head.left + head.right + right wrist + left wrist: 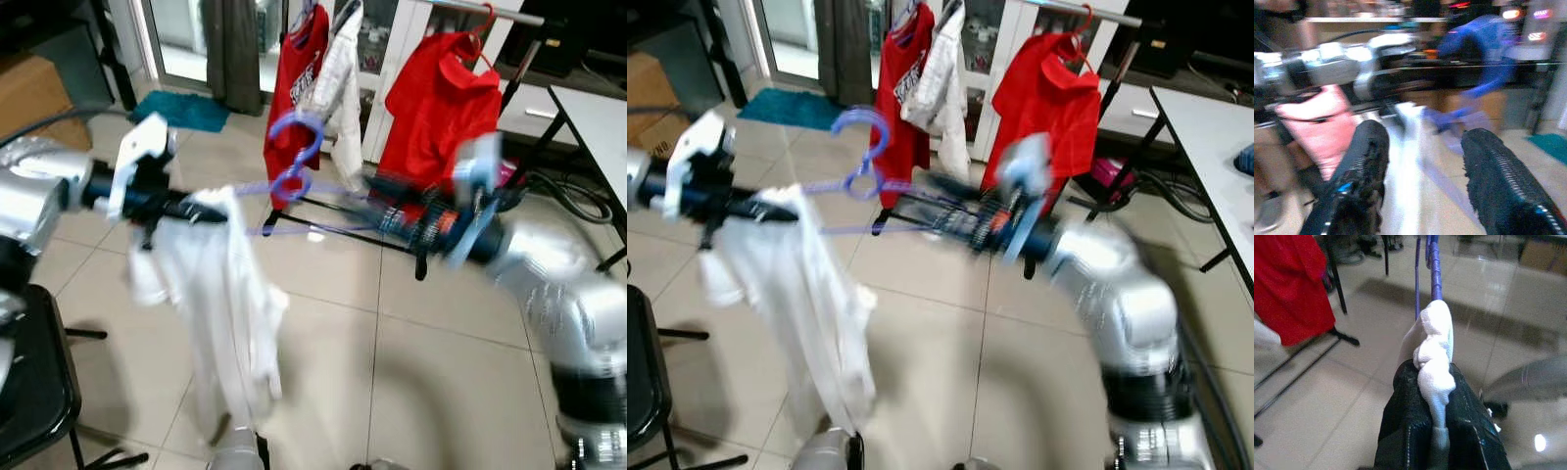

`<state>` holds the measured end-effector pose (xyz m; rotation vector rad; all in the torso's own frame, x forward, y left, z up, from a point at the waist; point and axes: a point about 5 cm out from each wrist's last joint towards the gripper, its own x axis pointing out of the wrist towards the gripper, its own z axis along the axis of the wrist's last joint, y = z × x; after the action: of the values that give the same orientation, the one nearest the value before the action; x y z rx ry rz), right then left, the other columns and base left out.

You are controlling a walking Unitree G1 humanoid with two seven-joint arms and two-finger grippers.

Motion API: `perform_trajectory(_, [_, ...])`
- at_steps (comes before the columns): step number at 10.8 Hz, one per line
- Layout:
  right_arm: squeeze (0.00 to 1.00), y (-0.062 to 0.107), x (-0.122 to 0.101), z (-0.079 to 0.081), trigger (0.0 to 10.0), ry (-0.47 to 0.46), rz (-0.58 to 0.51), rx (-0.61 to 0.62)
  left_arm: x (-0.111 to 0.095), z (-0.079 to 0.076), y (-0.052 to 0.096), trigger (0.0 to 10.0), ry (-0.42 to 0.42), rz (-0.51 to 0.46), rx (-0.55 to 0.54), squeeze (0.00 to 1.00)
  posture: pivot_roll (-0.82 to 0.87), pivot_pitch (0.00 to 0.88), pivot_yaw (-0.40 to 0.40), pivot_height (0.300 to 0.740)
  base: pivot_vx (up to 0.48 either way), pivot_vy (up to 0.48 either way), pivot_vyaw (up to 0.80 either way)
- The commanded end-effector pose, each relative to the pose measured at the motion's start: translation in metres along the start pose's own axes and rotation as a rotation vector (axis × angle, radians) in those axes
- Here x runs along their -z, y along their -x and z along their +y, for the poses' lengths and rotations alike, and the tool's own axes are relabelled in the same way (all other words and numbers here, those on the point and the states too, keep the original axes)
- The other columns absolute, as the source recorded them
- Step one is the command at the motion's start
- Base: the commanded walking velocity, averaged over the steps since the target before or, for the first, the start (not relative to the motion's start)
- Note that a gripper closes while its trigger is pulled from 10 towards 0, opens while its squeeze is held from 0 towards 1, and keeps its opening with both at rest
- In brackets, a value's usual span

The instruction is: Hang hanger

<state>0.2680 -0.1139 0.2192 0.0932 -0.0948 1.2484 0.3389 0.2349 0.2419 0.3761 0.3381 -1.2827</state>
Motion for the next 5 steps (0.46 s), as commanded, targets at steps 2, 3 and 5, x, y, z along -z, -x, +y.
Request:
perform_trajectory(2, [1.00,-0.019,0.020,0.017,10.0,-0.031,0.060,-0.029,-0.025,0.002,0.000,0.0,-0.040,-0.106,0.014,0.00,0.03,0.039,-0.005,0.740,0.000,0.000,0.00])
perform_trajectory(3, [0.00,-0.032,0.033,0.013,10.0,-0.020,0.114,0.066,-0.032,-0.002,-0.002,0.0,-0.030,-0.145,0.061,0.00,0.04,0.045,0.001,0.740,0.000,0.000,0.00])
perform_trajectory(5, [0.00,-0.047,0.033,0.002,10.0,-0.041,0.089,0.199,-0.036,-0.007,-0.004,0.0,-0.031,-0.147,0.104,0.00,0.04,0.047,0.001,0.740,0.000,0.000,0.00])
